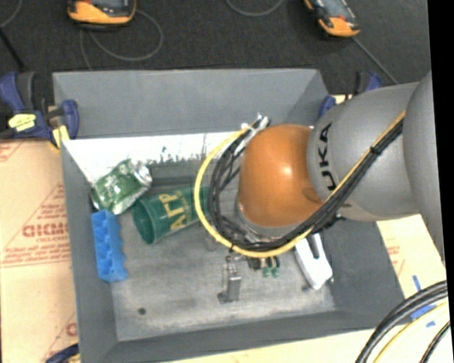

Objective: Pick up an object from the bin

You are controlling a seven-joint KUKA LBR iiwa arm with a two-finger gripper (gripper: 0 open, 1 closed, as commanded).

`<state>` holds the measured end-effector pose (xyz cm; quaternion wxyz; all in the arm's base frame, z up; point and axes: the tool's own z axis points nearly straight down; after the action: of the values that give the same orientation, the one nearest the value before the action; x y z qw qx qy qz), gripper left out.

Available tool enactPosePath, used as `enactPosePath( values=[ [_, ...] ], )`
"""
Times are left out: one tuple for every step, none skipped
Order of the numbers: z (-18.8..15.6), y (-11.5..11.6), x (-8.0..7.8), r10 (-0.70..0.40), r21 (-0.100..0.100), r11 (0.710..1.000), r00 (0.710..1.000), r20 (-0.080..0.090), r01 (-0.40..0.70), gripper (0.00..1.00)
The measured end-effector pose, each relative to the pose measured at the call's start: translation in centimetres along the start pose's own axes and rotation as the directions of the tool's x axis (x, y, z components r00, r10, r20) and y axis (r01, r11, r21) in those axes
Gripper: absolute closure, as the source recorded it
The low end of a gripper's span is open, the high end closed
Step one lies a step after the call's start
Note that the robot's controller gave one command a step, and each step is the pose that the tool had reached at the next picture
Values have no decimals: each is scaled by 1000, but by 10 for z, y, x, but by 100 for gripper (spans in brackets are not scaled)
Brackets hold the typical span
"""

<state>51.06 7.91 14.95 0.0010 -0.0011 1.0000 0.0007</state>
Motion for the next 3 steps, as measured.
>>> enactPosePath(
  values=[
    [-1, -14, -32, -40, 1, 999, 999, 0, 40, 0],
    [-32, -38, -58, 10, 1, 1000, 1000, -1, -10, 0],
    [-34, -30, -104, 28, 2, 1000, 1000, 9, -28, 0]
  ],
)
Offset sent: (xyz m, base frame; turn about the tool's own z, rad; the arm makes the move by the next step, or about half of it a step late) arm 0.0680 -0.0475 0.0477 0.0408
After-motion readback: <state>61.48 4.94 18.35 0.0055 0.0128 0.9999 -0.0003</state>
